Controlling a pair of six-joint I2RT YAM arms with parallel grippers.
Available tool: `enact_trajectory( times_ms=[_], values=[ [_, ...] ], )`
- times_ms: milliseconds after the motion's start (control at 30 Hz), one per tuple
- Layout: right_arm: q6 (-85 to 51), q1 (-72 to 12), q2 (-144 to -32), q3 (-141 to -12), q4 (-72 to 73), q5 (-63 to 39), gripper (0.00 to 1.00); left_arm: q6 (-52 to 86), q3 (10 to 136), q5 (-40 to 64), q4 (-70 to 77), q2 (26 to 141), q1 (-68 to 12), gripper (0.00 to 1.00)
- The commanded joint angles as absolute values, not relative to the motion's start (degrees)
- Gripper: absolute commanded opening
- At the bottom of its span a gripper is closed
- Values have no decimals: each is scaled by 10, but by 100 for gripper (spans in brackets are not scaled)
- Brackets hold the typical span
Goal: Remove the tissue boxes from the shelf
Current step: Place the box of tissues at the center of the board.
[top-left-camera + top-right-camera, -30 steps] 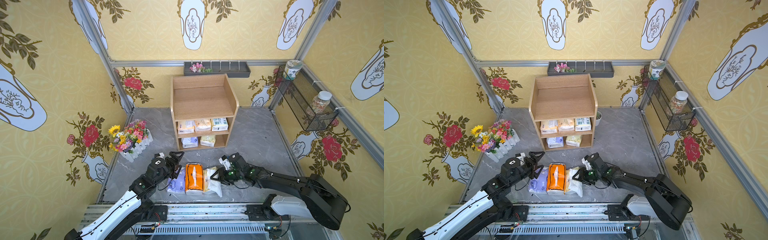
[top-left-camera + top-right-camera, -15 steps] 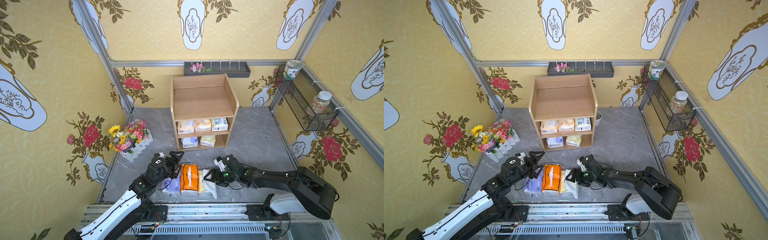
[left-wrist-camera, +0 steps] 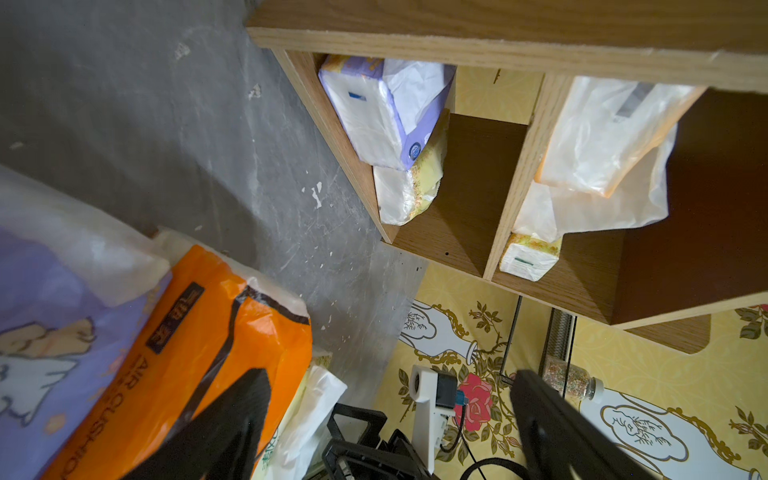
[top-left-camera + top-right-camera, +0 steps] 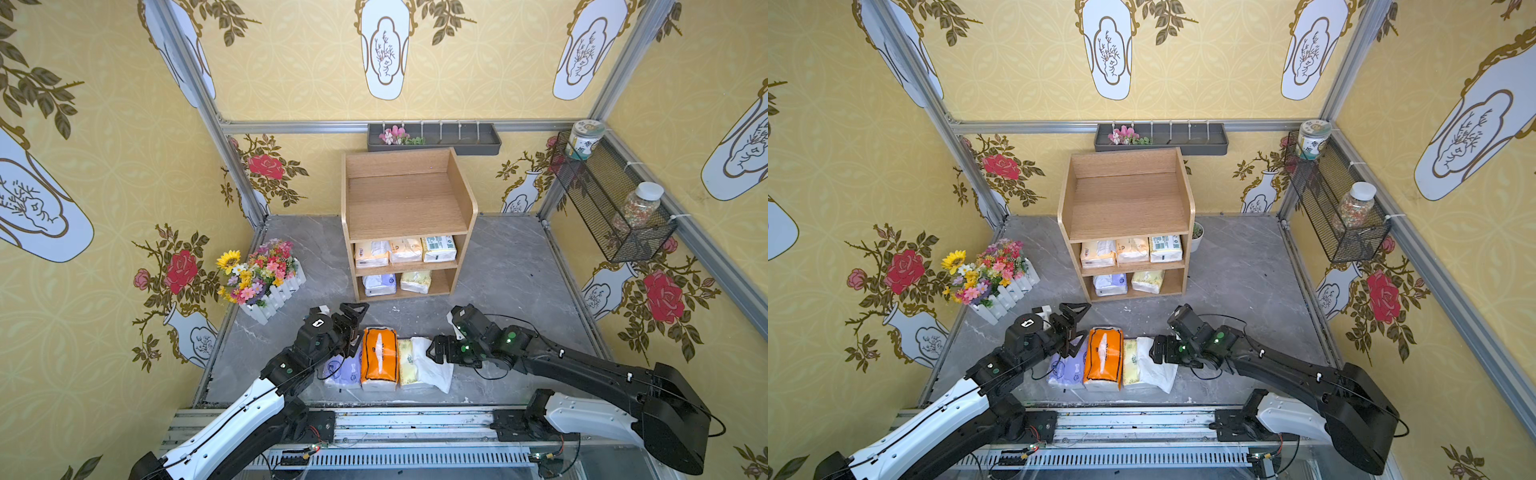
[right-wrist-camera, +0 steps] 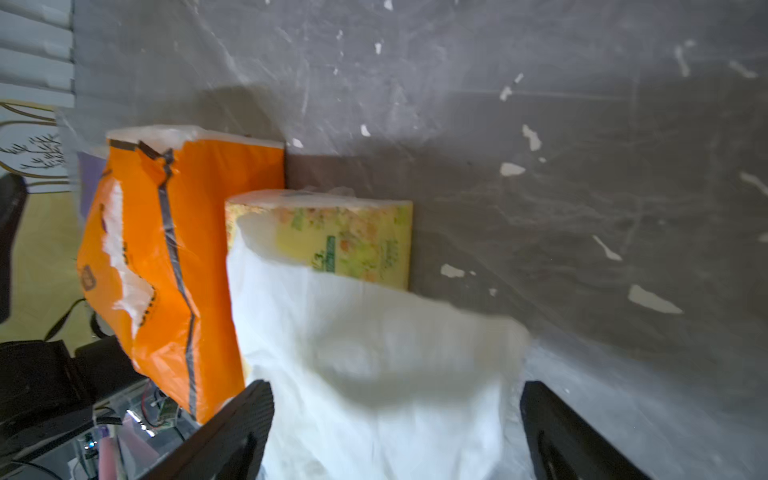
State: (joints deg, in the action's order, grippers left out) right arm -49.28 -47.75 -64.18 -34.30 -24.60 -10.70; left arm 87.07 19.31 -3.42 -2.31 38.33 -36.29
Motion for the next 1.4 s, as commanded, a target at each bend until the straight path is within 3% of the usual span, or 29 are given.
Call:
enact_trajectory(
  times_ms=[0,200,733,900,1133,1367],
  values=[
    [-478,-480,-636,-356,-280,-102,94,869,192,-34,-7,384,-362,96],
    [-494,-506,-660,-374,-207,-170,93,870,190,-37,-7,379,-362,96],
    [-538,-541,-759,-361,-51,-208,89,866,195,-39,-15,375,-362,96],
    [-531,-541,-721,-364,-131,-148,90,867,192,-49,-25,362,-362,96],
    [-542,-541,-619,-416,-339,45,95,866,193,-61,-49,349,-361,96],
    [-540,-547,-633,-533,-412,126,91,876,196,-87,-74,333,-361,96]
  ],
)
